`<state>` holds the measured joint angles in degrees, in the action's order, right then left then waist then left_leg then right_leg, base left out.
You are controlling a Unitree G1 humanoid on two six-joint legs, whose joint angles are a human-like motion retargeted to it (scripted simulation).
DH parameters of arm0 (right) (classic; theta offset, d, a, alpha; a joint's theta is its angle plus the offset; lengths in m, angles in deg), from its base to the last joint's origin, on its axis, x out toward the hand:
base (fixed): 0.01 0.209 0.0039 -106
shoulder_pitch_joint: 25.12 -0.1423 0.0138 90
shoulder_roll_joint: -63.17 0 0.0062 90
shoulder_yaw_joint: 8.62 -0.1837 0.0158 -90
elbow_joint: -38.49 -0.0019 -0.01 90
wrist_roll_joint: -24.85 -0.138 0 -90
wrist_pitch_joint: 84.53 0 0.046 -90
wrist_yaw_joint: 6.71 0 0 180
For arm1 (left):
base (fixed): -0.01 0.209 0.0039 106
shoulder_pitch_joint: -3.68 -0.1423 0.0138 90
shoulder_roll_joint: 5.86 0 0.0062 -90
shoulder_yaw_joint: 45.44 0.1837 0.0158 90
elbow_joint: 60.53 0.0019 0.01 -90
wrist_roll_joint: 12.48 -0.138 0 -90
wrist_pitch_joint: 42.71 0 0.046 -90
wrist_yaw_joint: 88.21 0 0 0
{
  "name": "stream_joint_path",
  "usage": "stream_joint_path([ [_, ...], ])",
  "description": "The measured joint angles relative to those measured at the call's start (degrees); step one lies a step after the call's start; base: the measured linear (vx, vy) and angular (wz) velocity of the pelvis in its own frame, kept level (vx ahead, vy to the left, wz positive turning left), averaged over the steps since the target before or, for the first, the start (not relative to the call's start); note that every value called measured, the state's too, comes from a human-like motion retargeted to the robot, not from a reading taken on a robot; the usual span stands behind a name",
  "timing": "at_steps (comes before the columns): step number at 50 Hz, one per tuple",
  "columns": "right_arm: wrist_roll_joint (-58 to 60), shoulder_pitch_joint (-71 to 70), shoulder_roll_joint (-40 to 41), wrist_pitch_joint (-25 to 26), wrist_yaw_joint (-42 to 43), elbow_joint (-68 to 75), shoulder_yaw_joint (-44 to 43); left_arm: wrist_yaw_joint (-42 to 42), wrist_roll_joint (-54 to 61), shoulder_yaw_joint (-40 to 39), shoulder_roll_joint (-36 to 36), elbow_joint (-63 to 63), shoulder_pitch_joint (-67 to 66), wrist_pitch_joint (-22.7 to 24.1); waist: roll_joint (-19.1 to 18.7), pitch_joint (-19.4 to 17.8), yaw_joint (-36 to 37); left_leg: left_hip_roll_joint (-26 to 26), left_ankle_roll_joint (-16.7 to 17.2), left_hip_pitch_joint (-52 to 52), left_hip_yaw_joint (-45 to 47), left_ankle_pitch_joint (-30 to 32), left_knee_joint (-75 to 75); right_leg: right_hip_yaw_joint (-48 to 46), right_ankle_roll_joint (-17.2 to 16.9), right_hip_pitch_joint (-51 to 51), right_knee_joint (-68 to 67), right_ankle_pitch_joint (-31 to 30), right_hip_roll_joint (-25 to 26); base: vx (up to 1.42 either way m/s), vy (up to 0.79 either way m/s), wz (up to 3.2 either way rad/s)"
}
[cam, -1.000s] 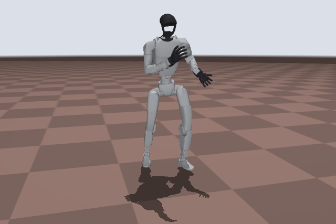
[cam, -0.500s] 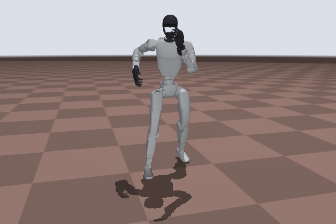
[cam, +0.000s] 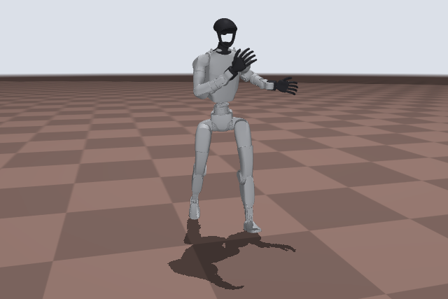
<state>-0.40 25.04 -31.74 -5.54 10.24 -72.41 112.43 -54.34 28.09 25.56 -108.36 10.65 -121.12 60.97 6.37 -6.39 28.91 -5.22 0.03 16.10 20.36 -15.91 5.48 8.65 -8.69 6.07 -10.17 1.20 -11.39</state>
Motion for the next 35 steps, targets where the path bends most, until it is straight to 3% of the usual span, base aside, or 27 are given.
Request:
stream_joint_path([
  [3,-2.9,1.5,1.2,0.6,-7.2,-1.5,-1.1,-0.7,-5.7,0.0,0.5,-0.6,3.7,-0.1,-1.4,-2.1,0.3,1.6,2.4,-1.6,-4.0,2.2,-2.5,0.5,-0.2,7.8,-0.7,-3.7,0.5,1.15,0.33,0.2],
  [6,-9.9,11.7,5.1,0.8,-13.7,0.3,-4.2,-5.1,-12.3,5.6,2.1,1.9,15.0,-4.3,-0.7,-7.4,-2.7,5.3,-2.4,-5.1,-8.0,-4.2,7.2,0.0,-3.5,10.6,-12.8,-7.6,-0.2,1.13,0.3,0.97],
  [8,-2.2,20.4,5.8,1.6,-10.1,3.6,-6.4,-6.8,-16.1,10.9,3.7,5.8,26.3,-9.5,1.3,-9.6,-4.6,7.1,-6.3,-5.3,-9.3,-10.2,15.3,-3.2,-4.4,3.8,-30.1,-7.2,-2.3,1.08,0.18,0.83],
  [10,13.7,29.7,3.4,3.5,-3.6,6.5,-8.3,-6.7,-17.2,14.5,5.8,8.1,36.4,-12.9,2.0,-10.4,-7.6,6.9,-7.6,-6.1,-10.0,-13.6,20.9,-8.4,0.8,-4.3,-44.7,-1.2,-5.6,1.04,0.1,0.53],
  [13,15.4,44.0,-2.5,3.8,-5.2,5.9,-12.3,-6.9,-19.8,19.2,8.3,7.8,49.1,-13.6,1.5,-7.2,-16.6,5.3,-6.0,-8.3,-12.4,-13.1,20.4,-12.8,5.4,-15.3,-51.2,9.2,-5.3,1.04,0.04,0.7],
  [18,-4.1,62.5,-17.6,3.3,-15.8,1.4,-21.8,-10.9,-17.5,29.4,6.1,2.6,62.2,-10.1,-4.3,-2.5,-38.2,0.9,-1.5,-15.8,-19.6,-2.7,12.7,-16.4,1.0,-22.7,-30.5,12.3,1.4,1.05,-0.13,1.19],
  [22,-6.1,69.9,-26.1,3.8,-17.2,1.0,-30.6,-17.9,-8.6,37.1,1.7,-0.7,72.7,-7.5,-6.1,-3.0,-51.1,-0.1,1.2,-22.1,-23.8,5.1,10.2,-17.3,-0.5,-22.4,-2.7,11.7,-0.9,1.09,-0.33,0.99],
  [25,-5.8,72.3,-25.6,4.7,-17.3,1.8,-34.9,-23.8,-0.6,42.5,1.0,-2.8,78.1,-6.4,-5.9,-5.5,-55.1,-1.4,2.7,-29.0,-25.0,6.6,11.3,-21.2,-2.4,-20.6,7.7,10.2,-3.5,1.14,-0.44,0.48],
  [27,-5.3,69.8,-23.5,5.3,-17.4,3.0,-34.3,-28.7,4.9,43.8,2.2,-4.2,76.6,-6.3,-5.9,-7.3,-54.9,-2.3,1.8,-31.5,-24.0,6.2,17.2,-23.6,-2.6,-18.6,6.4,6.0,-3.8,1.12,-0.43,-0.22],
  [30,-2.5,57.9,-20.4,5.8,-14.8,7.2,-28.4,-34.2,10.5,40.7,3.9,-4.6,65.4,-10.3,-9.8,-9.8,-53.4,-7.1,0.4,-26.8,-20.9,8.2,35.6,-22.8,2.6,-18.9,-4.7,13.8,0.2,1.04,-0.34,-0.68],
  [32,0.9,47.3,-16.6,5.7,-10.0,9.5,-23.4,-30.0,8.5,37.5,6.0,-3.1,53.4,-13.3,-12.3,-9.9,-51.7,-8.8,-1.0,-20.0,-19.7,7.9,47.7,-22.1,4.2,-20.0,-11.6,18.4,2.0,0.98,-0.2,-0.64],
  [35,4.9,33.5,-6.1,5.0,-2.8,9.5,-17.6,-14.7,3.8,35.8,8.0,-0.1,36.6,-13.6,-12.5,-7.0,-45.6,-6.5,-5.3,-10.6,-15.5,-2.1,57.0,-21.0,2.4,-18.8,-13.1,19.4,1.3,0.95,-0.13,-0.53],
])
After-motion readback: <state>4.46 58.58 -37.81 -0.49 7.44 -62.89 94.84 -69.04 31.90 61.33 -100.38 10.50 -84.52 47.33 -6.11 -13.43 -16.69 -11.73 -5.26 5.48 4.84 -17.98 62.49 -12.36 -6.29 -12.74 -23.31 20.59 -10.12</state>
